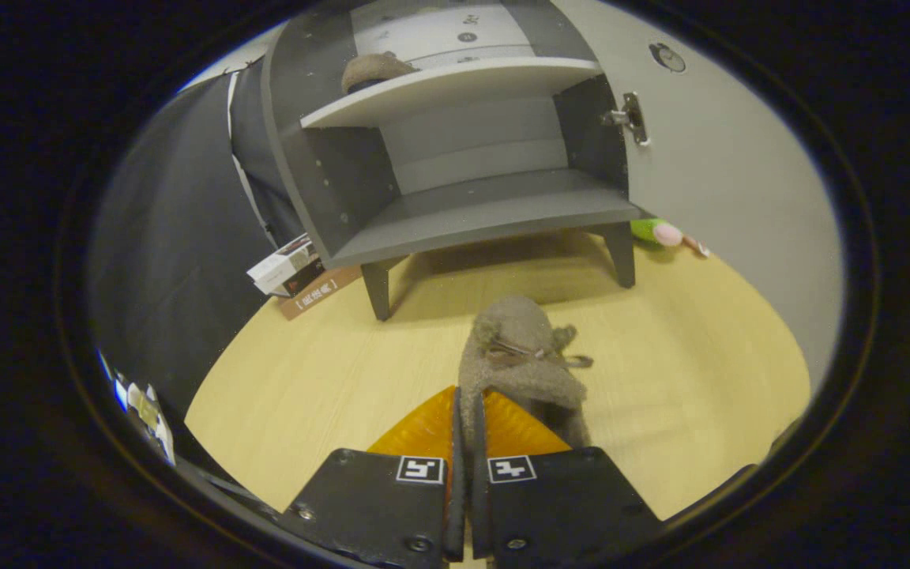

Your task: Open the shoe cabinet door, grab the shoes and put them into the shoe cabinet, then close the shoe cabinet door.

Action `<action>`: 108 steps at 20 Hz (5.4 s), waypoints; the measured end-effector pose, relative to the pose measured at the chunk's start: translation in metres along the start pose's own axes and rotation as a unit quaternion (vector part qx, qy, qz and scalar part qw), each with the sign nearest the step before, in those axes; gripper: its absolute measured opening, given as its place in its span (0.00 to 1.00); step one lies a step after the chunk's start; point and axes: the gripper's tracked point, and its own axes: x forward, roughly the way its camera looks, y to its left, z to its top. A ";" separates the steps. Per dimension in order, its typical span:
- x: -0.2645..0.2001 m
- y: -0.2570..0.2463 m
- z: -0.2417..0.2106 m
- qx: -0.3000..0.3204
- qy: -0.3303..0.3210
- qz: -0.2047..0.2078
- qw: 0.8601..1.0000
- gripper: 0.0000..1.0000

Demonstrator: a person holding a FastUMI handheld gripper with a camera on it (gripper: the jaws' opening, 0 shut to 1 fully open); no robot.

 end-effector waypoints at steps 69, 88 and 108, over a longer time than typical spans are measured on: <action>-0.124 0.090 0.439 -0.161 -0.263 -0.091 0.947 1.00; -0.559 0.082 0.327 -0.160 -0.286 0.025 0.944 1.00; -0.649 -0.246 0.300 -0.133 -0.300 -0.169 0.929 1.00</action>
